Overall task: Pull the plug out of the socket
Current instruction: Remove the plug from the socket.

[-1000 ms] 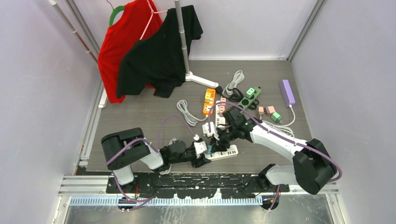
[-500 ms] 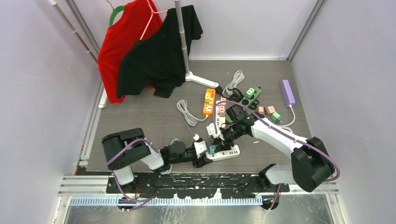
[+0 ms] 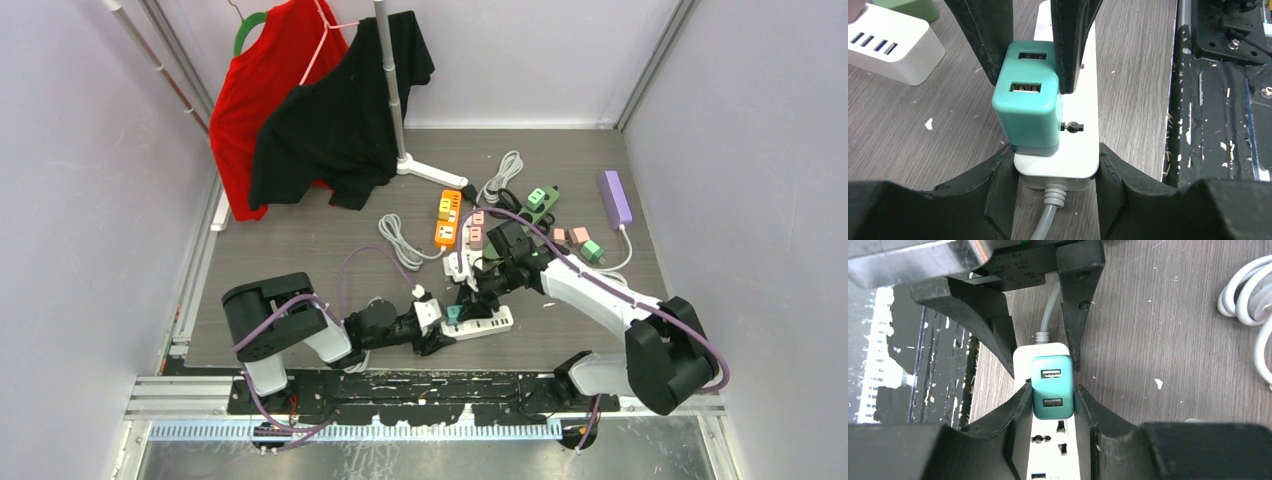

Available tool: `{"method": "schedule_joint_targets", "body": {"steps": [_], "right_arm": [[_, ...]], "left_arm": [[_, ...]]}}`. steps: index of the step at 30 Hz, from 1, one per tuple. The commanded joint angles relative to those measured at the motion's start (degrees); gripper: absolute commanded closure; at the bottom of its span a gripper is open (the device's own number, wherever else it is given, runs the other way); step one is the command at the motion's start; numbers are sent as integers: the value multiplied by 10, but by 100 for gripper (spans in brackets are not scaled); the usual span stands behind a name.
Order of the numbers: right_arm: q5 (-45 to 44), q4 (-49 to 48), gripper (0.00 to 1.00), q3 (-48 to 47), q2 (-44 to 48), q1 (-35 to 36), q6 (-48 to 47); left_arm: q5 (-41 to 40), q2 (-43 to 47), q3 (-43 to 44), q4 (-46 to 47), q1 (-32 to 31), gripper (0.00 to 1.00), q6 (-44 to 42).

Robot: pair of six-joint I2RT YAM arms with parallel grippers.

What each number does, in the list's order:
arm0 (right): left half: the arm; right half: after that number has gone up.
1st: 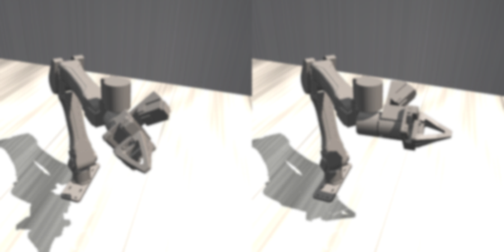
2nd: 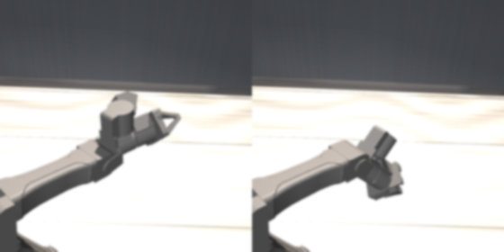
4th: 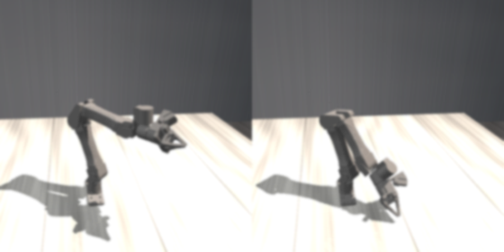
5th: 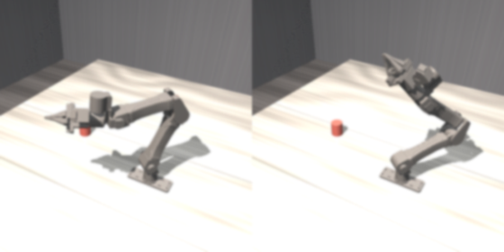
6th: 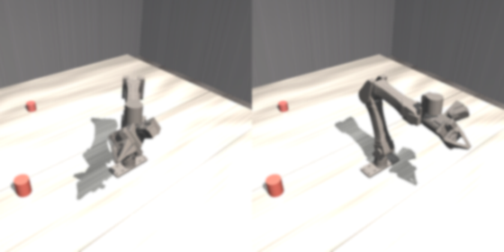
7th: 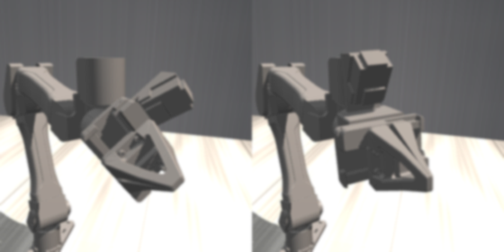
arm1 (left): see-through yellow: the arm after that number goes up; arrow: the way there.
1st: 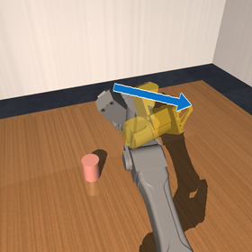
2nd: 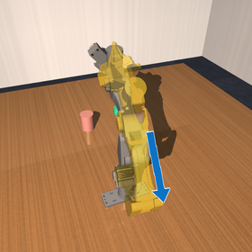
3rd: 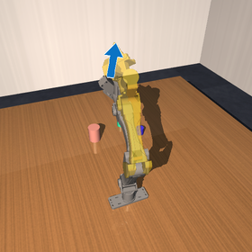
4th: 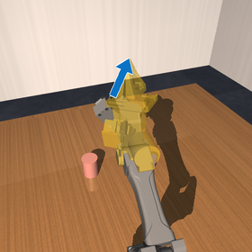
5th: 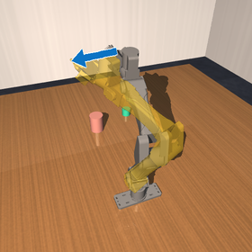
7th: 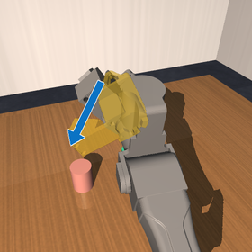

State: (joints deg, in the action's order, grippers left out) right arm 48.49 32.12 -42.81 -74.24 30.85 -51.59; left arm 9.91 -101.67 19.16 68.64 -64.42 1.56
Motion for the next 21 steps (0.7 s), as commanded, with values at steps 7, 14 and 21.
{"method": "schedule_joint_targets", "body": {"steps": [7, 14, 21], "right_arm": [[91, 192, 99, -49, 9, -12, -197], [104, 132, 99, -51, 28, -19, -110], [117, 136, 99, -61, 34, -58, -86]], "left_arm": [[-22, -12, -19, -1, 2, 100, 6], [-21, -13, -18, -1, 2, 100, 9], [-20, -14, -18, 0, 2, 100, 9]]}}
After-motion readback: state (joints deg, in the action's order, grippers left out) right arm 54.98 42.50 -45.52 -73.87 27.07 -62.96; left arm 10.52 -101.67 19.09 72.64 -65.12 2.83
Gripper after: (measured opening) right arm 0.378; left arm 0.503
